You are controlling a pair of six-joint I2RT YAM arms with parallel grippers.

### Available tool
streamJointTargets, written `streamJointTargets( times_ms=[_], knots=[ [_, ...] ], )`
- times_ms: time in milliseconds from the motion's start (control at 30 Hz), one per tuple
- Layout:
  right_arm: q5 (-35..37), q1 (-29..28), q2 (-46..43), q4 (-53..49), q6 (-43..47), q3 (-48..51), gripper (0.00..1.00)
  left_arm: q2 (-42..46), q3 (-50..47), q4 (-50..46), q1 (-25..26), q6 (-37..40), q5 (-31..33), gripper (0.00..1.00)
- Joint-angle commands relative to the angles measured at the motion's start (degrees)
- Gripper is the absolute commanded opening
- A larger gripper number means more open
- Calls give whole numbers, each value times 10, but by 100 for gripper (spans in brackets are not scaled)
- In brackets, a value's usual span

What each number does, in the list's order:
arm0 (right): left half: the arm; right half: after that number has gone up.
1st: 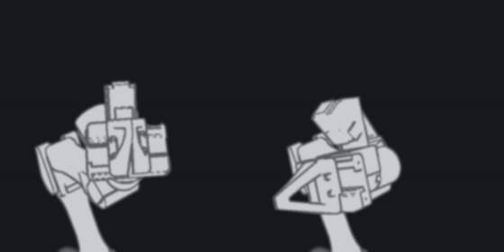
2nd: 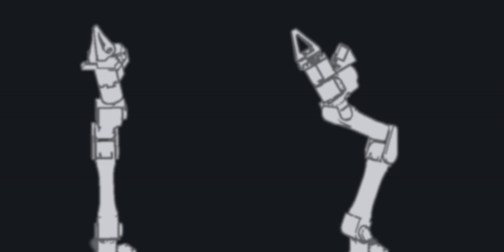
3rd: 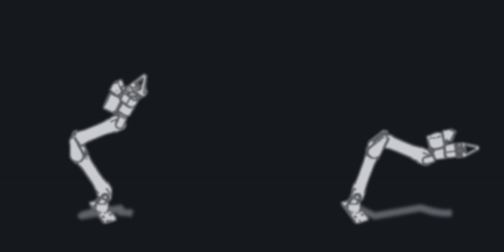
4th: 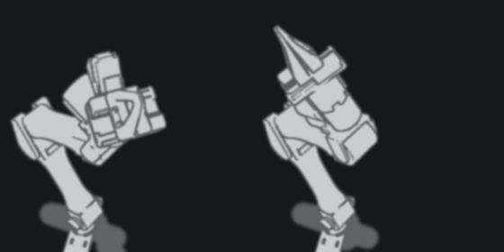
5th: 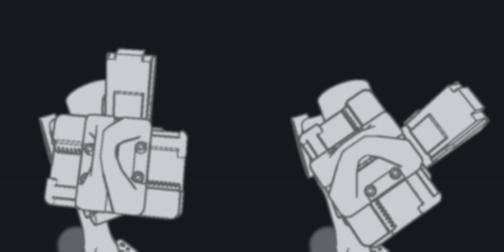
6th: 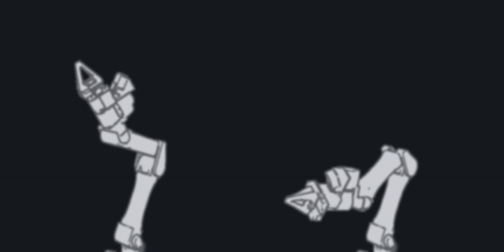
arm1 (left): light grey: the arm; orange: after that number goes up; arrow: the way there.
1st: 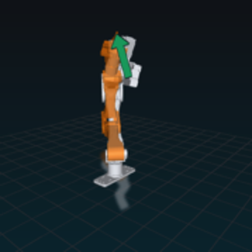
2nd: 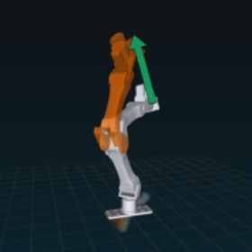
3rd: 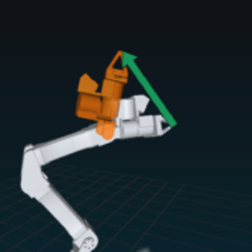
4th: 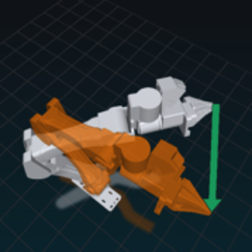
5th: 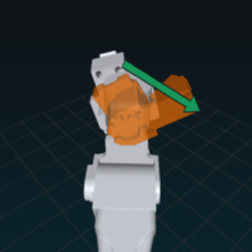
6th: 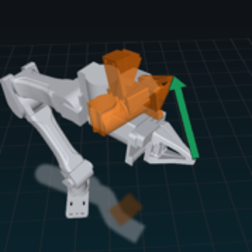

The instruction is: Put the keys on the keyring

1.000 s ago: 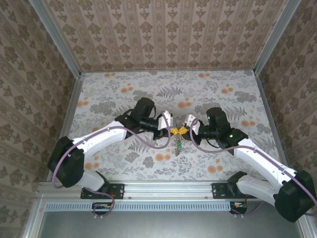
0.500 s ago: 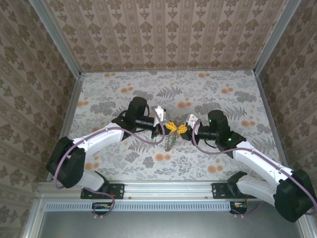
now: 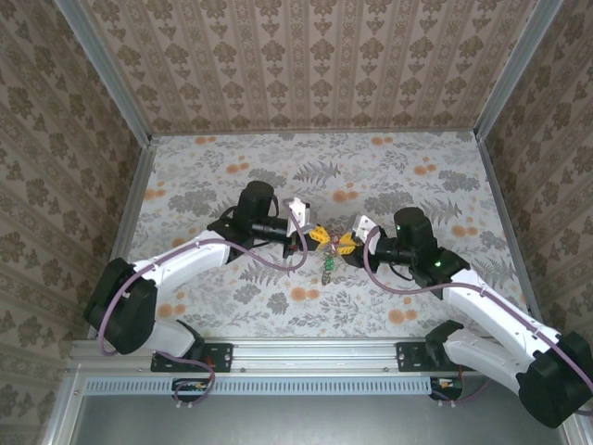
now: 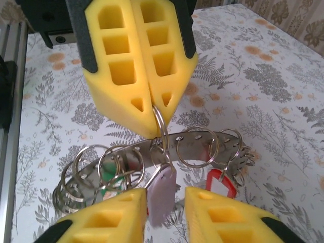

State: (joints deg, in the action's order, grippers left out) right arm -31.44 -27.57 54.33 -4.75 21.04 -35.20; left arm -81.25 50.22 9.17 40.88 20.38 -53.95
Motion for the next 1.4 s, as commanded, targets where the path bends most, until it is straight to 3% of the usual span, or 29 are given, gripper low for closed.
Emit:
streamJointTargets(
  times_ms=[0,733,1367],
  knots=[
    [10,2,-21,-38,23,-23,29,21,9,-8,1,22,-2,0],
    [-68,-1,41,-17,31,-72,25,20,22,-30,9,32,-11,0],
    [-65,-2,69,-38,54,-83,19,20,32,-49,16,44,-10,0]
  ],
)
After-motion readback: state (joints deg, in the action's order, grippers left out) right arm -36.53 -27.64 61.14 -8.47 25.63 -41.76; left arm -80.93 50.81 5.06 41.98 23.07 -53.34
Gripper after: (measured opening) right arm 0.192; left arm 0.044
